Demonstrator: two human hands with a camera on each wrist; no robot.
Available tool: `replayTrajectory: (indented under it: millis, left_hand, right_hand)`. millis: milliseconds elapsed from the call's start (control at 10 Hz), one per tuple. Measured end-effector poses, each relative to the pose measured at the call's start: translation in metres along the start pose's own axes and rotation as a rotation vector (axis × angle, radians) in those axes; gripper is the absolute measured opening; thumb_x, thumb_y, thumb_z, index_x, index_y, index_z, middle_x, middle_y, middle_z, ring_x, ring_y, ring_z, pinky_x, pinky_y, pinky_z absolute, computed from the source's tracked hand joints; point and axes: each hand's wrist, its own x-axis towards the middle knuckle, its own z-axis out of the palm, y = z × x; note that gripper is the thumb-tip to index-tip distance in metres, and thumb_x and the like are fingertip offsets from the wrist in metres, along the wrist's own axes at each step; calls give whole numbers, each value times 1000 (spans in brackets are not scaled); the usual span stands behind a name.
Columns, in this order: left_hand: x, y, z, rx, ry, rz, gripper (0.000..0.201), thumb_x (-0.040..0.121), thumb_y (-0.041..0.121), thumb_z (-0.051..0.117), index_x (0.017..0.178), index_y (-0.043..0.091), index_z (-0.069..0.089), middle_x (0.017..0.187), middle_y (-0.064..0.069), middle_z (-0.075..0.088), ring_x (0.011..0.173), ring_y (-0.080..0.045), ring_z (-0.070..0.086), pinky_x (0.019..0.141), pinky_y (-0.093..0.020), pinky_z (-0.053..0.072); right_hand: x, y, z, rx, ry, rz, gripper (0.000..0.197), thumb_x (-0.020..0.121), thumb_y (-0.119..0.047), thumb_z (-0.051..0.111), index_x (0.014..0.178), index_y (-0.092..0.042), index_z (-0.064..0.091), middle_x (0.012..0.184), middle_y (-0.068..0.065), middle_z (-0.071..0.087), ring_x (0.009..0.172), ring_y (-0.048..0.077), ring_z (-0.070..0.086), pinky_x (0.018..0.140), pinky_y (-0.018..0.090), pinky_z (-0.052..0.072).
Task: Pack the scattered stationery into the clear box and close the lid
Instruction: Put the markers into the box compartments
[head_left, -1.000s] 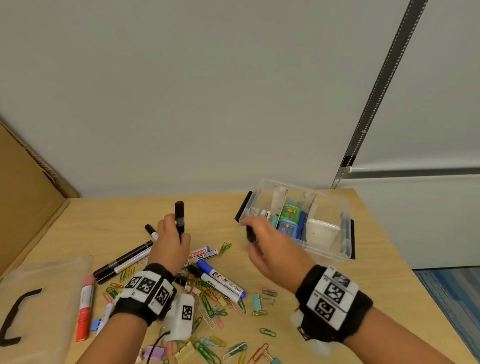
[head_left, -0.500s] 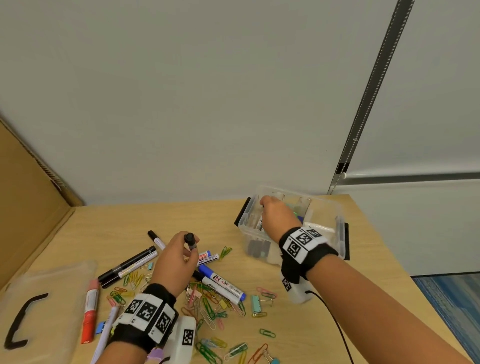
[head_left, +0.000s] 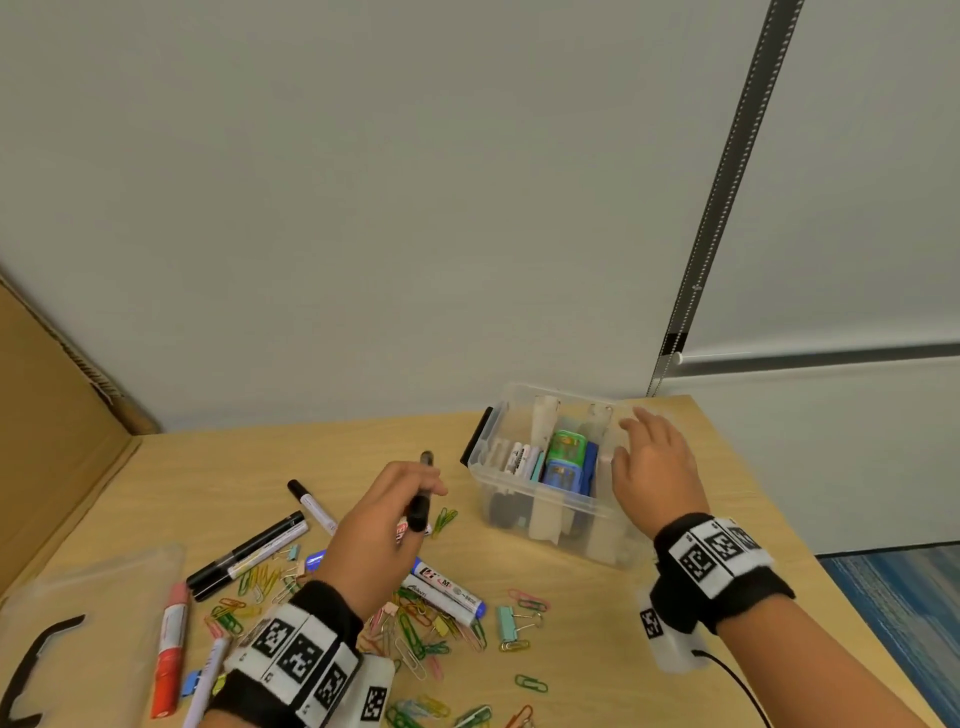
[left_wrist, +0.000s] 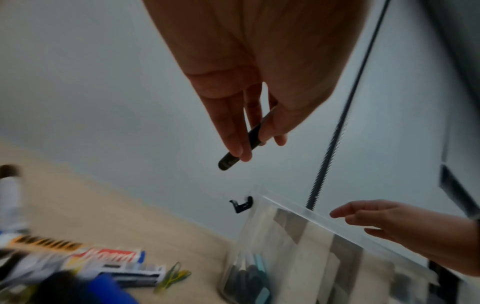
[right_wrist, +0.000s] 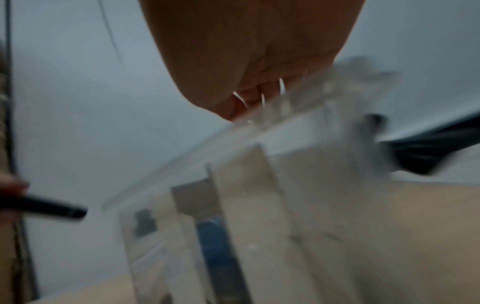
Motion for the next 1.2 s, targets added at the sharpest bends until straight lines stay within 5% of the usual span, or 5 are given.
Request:
replayTrajectory:
  millis: [300, 600, 800, 1000, 1200]
  left_hand:
    - [102, 39, 40, 530, -428, 261, 40, 86, 0, 53, 120, 19, 53, 137, 5, 42, 108, -18, 56, 88, -26, 51]
    - [171, 32, 87, 790, -813, 96, 41, 92, 7, 47, 133, 10, 51, 140, -12, 48, 124, -31, 50, 104, -40, 42]
    - [162, 36, 84, 748, -679, 62, 38, 90, 4, 46, 127, 10, 55, 137, -11, 48, 121, -31, 51, 99, -45, 45]
    - [112, 41, 37, 463, -213, 187, 36, 93, 9, 45, 122, 23, 60, 135, 3, 49, 119, -17, 48, 98, -33, 45]
    - [44, 15, -9, 382, -105, 19, 28, 95, 17, 44, 114, 25, 63, 119, 9, 56, 111, -10, 49, 93, -27, 43]
  right_hand:
    - [-6, 12, 15, 33, -144, 130, 60, 99, -30, 28, 150, -3, 13, 160, 10, 7, 148, 26, -3, 121, 38, 9]
    - [-9, 9, 10, 19, -152, 128, 59, 98, -30, 25, 149, -2, 16, 159, 11, 11, 148, 26, -3, 121, 37, 7]
    - [-9, 11, 11, 29, -150, 112, 58, 99, -29, 25, 149, -2, 16, 159, 11, 11, 148, 26, -4, 121, 37, 8]
    - [-8, 14, 14, 49, -132, 85, 57, 98, -28, 27, 149, -2, 20, 158, 11, 15, 148, 27, -2, 121, 39, 9]
    - [-10, 7, 10, -67, -82, 55, 56, 95, -27, 35, 147, -9, 25, 157, 12, 20, 146, 36, 7, 119, 49, 11]
